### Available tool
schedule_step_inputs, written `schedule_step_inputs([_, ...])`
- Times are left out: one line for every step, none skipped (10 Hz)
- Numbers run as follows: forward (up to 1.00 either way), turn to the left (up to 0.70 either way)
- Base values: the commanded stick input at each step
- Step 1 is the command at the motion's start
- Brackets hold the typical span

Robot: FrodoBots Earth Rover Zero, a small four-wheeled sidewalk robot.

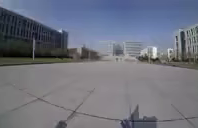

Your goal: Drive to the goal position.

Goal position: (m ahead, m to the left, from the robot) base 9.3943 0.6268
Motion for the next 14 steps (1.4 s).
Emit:
schedule_step_inputs([1.0,-0.4])
schedule_step_inputs([1.0,-0.4])
schedule_step_inputs([1.0,-0.4])
schedule_step_inputs([1.0,-0.4])
schedule_step_inputs([1.0,-0.4])
schedule_step_inputs([1.0,-0.4])
schedule_step_inputs([1.0,-0.4])
schedule_step_inputs([1.0,-0.12])
schedule_step_inputs([1.0,-0.01])
schedule_step_inputs([1.0,0.0])
schedule_step_inputs([1.0,0.0])
schedule_step_inputs([1.0,0.0])
schedule_step_inputs([1.0,0.03])
schedule_step_inputs([1.0,0.05])
